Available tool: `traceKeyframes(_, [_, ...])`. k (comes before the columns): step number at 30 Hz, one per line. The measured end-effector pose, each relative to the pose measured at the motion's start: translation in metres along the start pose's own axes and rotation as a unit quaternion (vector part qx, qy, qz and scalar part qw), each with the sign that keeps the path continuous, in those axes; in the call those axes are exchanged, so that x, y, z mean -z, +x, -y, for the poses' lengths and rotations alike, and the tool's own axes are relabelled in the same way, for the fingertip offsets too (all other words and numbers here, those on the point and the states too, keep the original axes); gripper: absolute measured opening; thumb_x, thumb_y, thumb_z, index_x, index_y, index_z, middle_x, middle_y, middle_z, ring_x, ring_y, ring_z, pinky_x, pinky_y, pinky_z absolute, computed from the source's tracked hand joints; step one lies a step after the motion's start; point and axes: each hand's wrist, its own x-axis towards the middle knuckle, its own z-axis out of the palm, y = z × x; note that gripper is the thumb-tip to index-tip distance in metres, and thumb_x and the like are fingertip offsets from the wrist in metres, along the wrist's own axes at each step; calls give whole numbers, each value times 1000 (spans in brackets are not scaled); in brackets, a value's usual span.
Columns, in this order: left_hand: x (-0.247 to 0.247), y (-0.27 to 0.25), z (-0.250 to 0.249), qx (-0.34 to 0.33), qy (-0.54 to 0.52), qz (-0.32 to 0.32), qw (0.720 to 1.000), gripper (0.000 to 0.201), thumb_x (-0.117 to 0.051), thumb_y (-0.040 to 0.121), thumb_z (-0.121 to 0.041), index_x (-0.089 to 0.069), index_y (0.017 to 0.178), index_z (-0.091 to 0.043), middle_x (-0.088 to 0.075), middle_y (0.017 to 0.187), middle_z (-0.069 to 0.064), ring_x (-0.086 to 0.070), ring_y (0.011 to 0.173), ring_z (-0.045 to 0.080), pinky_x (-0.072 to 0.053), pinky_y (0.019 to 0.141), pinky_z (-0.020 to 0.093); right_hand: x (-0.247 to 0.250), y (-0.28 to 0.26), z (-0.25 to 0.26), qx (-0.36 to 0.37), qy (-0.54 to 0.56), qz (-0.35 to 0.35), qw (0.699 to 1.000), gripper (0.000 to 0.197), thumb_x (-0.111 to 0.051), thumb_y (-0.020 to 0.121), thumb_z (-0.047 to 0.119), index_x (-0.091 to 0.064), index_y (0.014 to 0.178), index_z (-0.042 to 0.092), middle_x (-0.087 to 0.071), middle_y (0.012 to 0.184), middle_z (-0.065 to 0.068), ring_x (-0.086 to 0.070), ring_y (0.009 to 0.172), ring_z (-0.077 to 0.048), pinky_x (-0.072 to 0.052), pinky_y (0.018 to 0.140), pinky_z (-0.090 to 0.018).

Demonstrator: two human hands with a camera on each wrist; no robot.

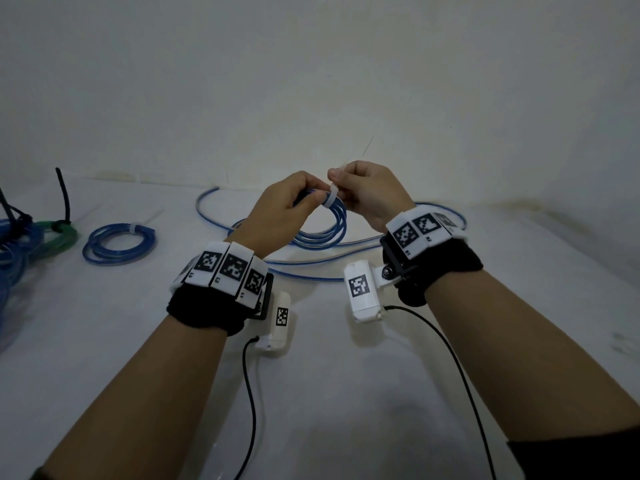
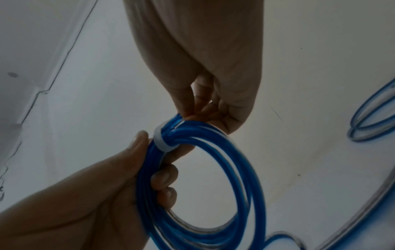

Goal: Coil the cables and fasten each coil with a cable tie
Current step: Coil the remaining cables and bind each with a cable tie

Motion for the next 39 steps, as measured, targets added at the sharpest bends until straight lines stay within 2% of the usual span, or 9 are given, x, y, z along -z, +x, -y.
traceKeyframes(3, [0, 0, -1, -10, 2, 4, 1000, 7, -56, 92, -19, -58, 98, -18, -65, 90, -2, -59, 81, 10, -45, 74, 19, -1, 2, 1, -3, -13, -13, 1000, 18, -63, 87, 7, -56, 70, 8, -58, 59, -5, -52, 50, -13, -51, 56, -24])
traceKeyframes(9, [-3, 0, 2, -35, 43, -2, 998, 14, -56, 91, -20, -59, 101, -10, -63, 89, 2, -57, 79, 16, -43, 69, 19, -6, 8, -2, -18, -56, -51, 997, 20, -66, 85, 9, -57, 67, 8, -55, 61, -8, -48, 51, -15, -48, 59, -27])
traceKeyframes(15, [3, 3, -4, -24, 40, -14, 999, 10, -55, 92, -20, -58, 101, -16, -62, 88, -5, -56, 77, 2, -41, 66, 10, -8, -1, 7, -63, 11, 17, 998, 21, -60, 91, 22, -62, 81, 3, -59, 66, -6, -55, 55, -15, -48, 57, -24])
traceKeyframes(18, [6, 3, -7, -27, 53, 2, 998, 14, -55, 92, -22, -60, 103, -15, -57, 83, -17, -54, 72, -12, -36, 65, 1, -12, -2, 7, -55, 9, 12, 998, 21, -59, 91, 18, -56, 73, 7, -57, 66, -7, -53, 56, -17, -48, 57, -25])
traceKeyframes(20, [6, 4, -7, -43, 89, -2, 995, 18, -56, 92, -22, -62, 105, -11, -54, 82, -20, -51, 72, -12, -32, 65, -2, -14, -1, 7, -45, -5, -4, 999, 24, -59, 91, 15, -53, 68, 9, -56, 65, -7, -50, 55, -17, -46, 58, -26])
traceKeyframes(22, [6, 4, -8, -66, 120, -12, 991, 18, -57, 91, -21, -63, 103, -9, -52, 80, -18, -49, 72, -10, -31, 67, -2, -14, 0, 8, -39, -32, -18, 999, 26, -60, 90, 15, -52, 66, 9, -54, 62, -7, -47, 53, -16, -44, 58, -27])
traceKeyframes(26, [5, 3, -7, -101, 131, -25, 986, 12, -59, 90, -18, -64, 97, -10, -47, 78, -27, -48, 74, -16, -31, 68, -1, -13, 2, 11, -33, -57, -25, 998, 30, -61, 89, 11, -51, 61, 8, -53, 56, -6, -40, 49, -16, -39, 54, -25])
traceKeyframes(34, [2, 4, -8, -124, 115, -39, 985, 9, -59, 88, -10, -65, 93, -6, -48, 78, -27, -49, 76, -20, -32, 68, 0, -12, 10, 16, -44, -88, -40, 994, 31, -66, 84, 8, -56, 54, 8, -52, 58, -10, -37, 48, -16, -31, 50, -26])
traceKeyframes(39, [4, 3, -9, -112, 122, -37, 985, 11, -59, 88, -12, -65, 93, -5, -51, 75, -19, -51, 72, -10, -32, 66, 1, -12, 8, 20, -52, -122, -39, 990, 29, -68, 83, 11, -59, 56, 9, -51, 60, -9, -35, 48, -16, -30, 49, -26])
